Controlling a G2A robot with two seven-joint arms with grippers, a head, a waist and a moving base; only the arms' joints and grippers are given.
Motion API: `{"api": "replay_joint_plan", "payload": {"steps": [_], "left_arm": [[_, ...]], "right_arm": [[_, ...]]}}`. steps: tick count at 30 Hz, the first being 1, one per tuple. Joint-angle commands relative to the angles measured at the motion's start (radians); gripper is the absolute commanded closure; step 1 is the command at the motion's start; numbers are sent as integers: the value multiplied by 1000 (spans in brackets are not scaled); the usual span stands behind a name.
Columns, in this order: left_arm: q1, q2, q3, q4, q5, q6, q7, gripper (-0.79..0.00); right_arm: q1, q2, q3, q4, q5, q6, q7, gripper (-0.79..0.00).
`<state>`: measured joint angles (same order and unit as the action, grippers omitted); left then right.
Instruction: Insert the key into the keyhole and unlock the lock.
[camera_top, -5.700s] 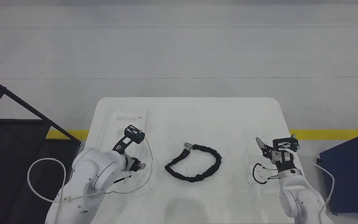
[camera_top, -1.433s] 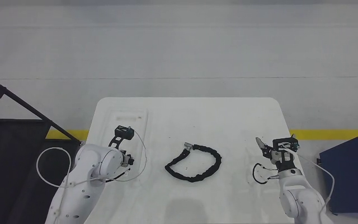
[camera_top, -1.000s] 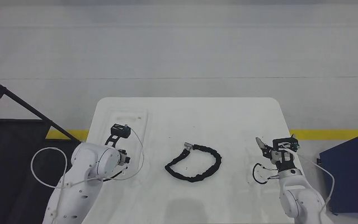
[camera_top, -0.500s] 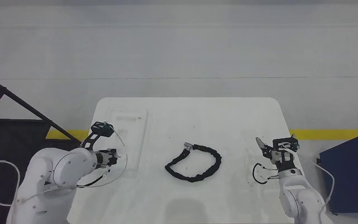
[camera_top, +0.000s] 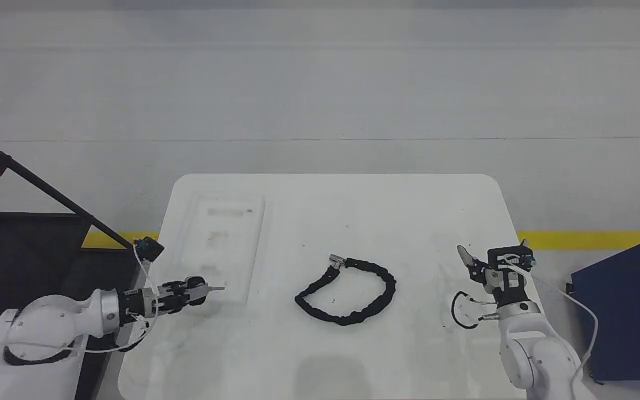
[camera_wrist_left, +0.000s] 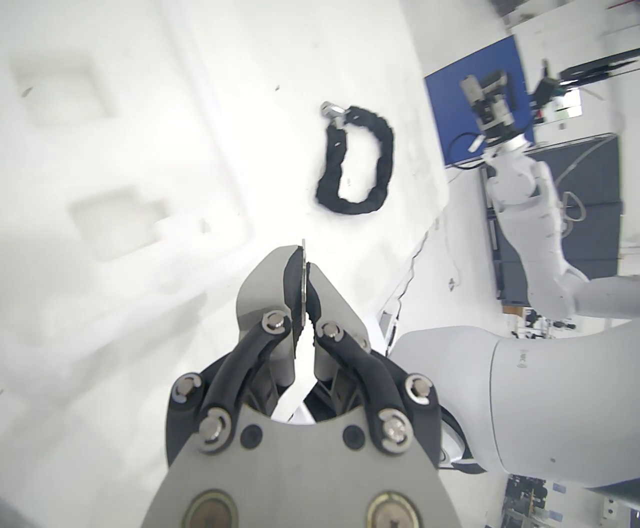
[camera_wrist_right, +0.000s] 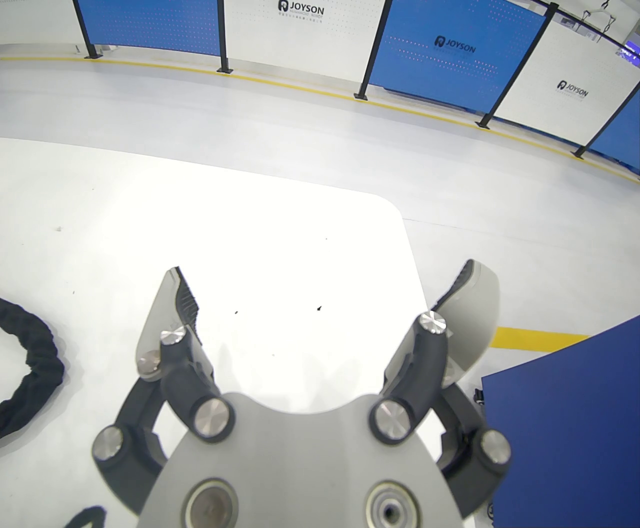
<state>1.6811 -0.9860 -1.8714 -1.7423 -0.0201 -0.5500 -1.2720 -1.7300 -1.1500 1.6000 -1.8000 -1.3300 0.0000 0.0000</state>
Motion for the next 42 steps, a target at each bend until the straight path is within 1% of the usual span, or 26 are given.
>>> {"api": "replay_joint_plan", "payload": {"steps": [1, 5, 8, 11, 13, 16, 31, 34, 37, 42], "left_arm": [[33, 19, 50, 11, -20, -90, 91, 0], [65, 62, 123, 35, -104, -188, 189, 0], [69, 98, 184, 62, -146, -249, 251, 0], [51, 132, 253, 107, -235, -289, 291, 0], [35, 153, 314, 130, -341, -310, 311, 0], [-6, 182, 401, 157, -495, -301, 302, 0], [-6, 182, 401, 157, -495, -301, 302, 0], [-6, 182, 401, 157, -495, -301, 302, 0], [-6, 182, 401, 157, -495, -301, 302, 0], [-6, 182, 401, 157, -495, -301, 302, -6]], "right_arm": [[0, 0, 0, 0, 0, 0, 0, -785], [0, 0, 0, 0, 0, 0, 0, -785], [0, 0, 0, 0, 0, 0, 0, -785], [0, 0, 0, 0, 0, 0, 0, -785], [0, 0, 0, 0, 0, 0, 0, -785], [0, 0, 0, 0, 0, 0, 0, -785], [3, 0, 3, 1, -2, 4, 2, -785], [34, 2, -4, -24, -53, -23, 20, -785], [77, 3, -43, -67, -134, -50, 48, -785], [170, -4, -179, -120, -256, -107, 99, -785]]}}
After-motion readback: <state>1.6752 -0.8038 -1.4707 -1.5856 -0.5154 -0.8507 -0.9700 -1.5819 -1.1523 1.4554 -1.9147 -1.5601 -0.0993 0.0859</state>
